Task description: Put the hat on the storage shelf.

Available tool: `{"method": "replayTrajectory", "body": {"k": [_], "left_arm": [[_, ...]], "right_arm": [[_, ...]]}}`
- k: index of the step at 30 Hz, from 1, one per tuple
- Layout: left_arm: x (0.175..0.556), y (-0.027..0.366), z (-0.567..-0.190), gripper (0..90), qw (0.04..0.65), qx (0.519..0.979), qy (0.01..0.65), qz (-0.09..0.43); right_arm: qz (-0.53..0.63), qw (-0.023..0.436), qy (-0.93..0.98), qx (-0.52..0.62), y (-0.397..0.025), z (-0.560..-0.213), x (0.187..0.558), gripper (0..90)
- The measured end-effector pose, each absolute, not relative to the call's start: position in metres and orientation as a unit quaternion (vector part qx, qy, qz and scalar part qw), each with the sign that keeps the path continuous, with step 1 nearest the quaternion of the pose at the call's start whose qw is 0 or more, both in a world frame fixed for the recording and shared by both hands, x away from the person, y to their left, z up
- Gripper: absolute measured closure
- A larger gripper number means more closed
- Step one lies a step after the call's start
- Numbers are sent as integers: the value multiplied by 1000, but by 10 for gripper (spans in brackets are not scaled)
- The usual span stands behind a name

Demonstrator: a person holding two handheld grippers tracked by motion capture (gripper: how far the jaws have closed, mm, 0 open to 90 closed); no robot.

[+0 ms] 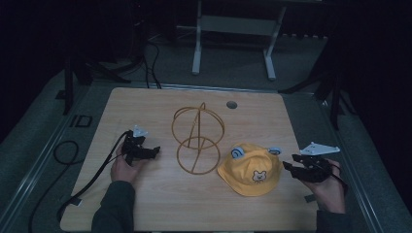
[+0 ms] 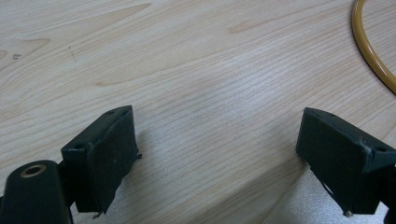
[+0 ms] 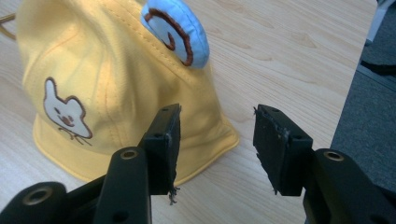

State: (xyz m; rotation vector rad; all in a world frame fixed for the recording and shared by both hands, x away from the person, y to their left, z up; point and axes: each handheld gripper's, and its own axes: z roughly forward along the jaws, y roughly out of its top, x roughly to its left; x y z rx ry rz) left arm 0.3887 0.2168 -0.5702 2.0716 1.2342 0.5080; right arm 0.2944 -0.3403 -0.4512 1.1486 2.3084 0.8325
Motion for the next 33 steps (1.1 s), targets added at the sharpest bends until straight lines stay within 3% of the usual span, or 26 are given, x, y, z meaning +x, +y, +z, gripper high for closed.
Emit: {"method": "replayTrajectory", "body": {"k": [33], "left_arm": [[389, 217, -570, 121, 332, 793, 473, 194]], "right_arm": [[285, 177, 882, 330, -322, -414, 301, 418]]}}
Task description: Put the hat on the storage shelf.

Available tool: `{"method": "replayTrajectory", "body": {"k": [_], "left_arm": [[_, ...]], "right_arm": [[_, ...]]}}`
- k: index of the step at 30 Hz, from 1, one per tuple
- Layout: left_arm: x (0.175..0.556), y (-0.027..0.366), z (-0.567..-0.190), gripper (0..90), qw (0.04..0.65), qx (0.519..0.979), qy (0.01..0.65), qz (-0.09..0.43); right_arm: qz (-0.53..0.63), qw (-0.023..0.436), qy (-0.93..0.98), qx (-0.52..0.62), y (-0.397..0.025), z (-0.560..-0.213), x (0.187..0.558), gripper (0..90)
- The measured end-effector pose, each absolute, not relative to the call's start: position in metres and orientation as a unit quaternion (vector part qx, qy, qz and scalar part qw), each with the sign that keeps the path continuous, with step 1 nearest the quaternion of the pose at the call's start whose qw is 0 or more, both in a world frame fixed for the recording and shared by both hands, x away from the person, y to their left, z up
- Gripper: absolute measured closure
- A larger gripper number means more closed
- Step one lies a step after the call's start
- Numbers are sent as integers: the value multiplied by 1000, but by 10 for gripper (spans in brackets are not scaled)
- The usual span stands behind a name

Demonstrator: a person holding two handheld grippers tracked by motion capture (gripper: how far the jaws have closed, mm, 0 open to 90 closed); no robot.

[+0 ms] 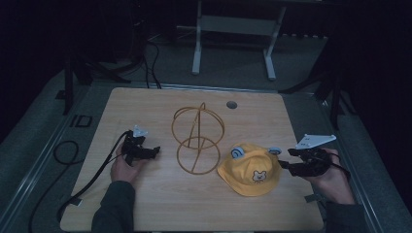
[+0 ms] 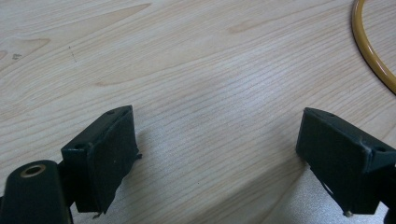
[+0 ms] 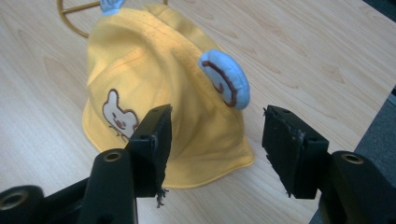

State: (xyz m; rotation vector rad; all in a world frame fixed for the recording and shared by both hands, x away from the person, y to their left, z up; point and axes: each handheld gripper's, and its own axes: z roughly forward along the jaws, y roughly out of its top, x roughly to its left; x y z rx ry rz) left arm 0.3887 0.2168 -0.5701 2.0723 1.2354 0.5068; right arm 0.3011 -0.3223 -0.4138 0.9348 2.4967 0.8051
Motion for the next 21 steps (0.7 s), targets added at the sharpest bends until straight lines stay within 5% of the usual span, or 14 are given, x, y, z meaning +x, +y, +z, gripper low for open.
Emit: {"method": "replayTrajectory", "body": {"k": [21], "left_arm": [[389, 217, -570, 121, 332, 793, 473, 194]], "right_arm": [[248, 154, 919, 264, -300, -400, 315, 375]]}}
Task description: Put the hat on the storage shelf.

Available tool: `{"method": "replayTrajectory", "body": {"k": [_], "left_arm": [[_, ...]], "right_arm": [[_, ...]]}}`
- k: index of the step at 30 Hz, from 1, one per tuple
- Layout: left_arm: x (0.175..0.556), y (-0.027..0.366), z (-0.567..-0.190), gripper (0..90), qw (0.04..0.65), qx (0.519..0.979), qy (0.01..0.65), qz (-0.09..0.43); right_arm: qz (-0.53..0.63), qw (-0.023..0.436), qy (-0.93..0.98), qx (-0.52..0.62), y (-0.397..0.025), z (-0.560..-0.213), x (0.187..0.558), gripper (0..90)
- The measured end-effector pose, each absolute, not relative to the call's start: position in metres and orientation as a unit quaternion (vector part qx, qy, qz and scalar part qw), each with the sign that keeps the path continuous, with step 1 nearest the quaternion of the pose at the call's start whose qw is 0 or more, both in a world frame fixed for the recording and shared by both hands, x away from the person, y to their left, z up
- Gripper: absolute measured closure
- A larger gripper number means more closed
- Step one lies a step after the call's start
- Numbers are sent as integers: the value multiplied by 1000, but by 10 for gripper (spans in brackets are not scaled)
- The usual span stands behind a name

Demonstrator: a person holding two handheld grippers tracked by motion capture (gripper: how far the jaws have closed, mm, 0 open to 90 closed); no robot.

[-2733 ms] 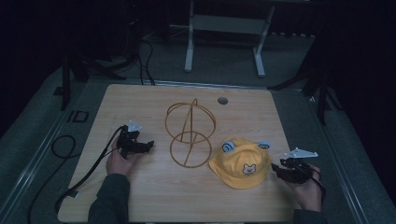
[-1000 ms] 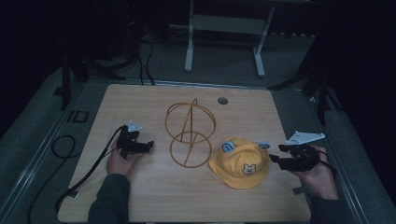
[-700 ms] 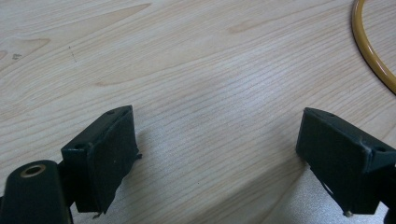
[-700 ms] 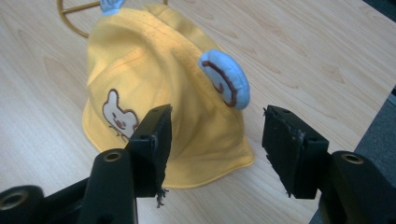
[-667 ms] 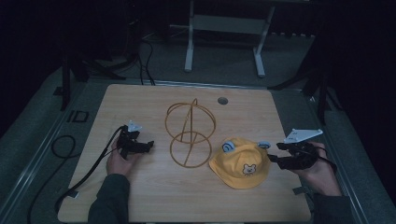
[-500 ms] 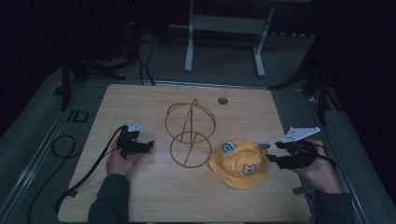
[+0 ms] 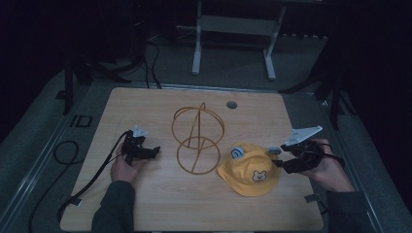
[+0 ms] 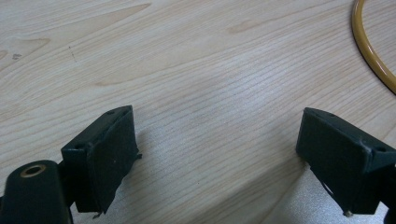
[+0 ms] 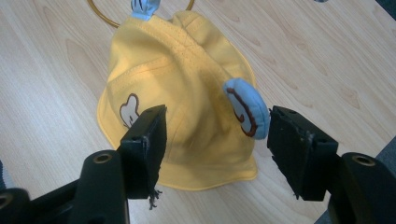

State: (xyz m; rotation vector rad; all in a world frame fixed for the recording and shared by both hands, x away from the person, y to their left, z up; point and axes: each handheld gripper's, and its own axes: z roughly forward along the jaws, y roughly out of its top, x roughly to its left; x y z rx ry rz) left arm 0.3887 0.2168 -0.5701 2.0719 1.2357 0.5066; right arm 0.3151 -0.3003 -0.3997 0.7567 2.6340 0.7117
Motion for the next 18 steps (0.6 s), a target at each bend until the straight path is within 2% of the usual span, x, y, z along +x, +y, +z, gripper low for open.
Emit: {"method": "replayTrajectory", "body": {"k": [18], "left_arm": [[389, 217, -570, 122, 332, 793, 473, 194]], "right_arm": [[230, 136, 932, 244, -289, -397, 333, 367]]}}
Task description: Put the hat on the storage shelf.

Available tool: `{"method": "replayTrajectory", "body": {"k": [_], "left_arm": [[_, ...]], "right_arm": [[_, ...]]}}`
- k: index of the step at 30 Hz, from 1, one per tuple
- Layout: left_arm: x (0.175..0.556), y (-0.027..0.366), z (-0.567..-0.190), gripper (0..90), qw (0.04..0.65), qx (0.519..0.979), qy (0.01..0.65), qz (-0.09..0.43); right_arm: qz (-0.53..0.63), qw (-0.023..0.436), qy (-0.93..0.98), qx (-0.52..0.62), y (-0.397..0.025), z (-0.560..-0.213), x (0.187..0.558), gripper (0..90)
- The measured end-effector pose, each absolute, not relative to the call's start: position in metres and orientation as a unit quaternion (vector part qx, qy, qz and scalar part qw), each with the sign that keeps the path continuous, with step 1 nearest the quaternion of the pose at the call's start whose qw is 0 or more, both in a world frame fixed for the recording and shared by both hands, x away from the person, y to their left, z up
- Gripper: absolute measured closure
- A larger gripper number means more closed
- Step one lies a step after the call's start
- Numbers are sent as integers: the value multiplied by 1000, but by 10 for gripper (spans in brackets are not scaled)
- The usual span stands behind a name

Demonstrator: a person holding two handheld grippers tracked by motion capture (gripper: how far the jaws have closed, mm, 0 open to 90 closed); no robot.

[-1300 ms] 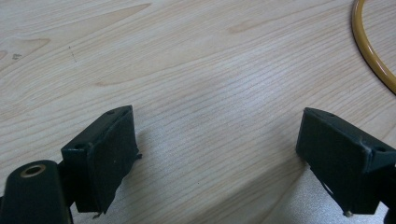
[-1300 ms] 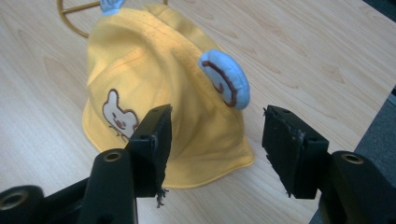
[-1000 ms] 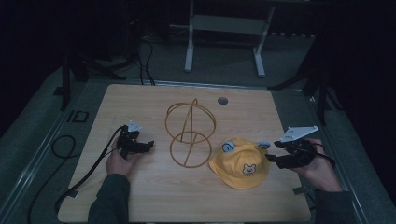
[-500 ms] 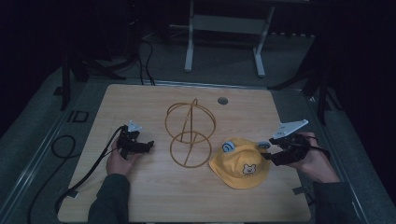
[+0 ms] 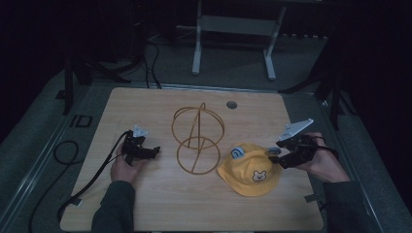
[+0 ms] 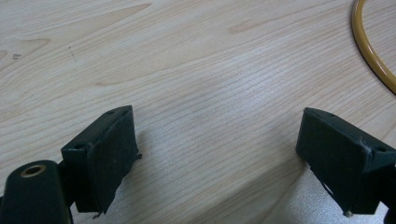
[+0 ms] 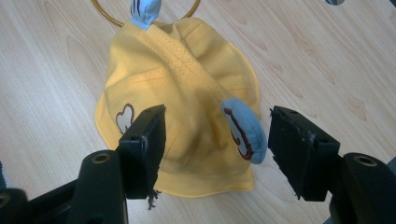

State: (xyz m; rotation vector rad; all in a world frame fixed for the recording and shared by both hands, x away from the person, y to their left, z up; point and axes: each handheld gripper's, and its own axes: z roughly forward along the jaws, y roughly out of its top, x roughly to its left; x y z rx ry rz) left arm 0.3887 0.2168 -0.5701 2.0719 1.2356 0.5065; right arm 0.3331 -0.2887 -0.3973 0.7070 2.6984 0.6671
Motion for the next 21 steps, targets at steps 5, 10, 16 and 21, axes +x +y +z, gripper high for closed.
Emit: {"method": "replayTrajectory", "body": {"k": [5, 10, 16, 21], "left_arm": [[389, 217, -570, 122, 332, 793, 473, 194], [389, 217, -570, 121, 332, 793, 473, 194], [389, 217, -570, 122, 332, 793, 473, 194], [389, 217, -570, 121, 332, 793, 473, 194]], "right_arm": [[227, 134, 934, 240, -286, -397, 337, 357], [222, 131, 938, 233, -282, -396, 340, 350], [216, 127, 942, 224, -277, -395, 344, 341], [211, 123, 946, 214, -271, -394, 346, 329]]}}
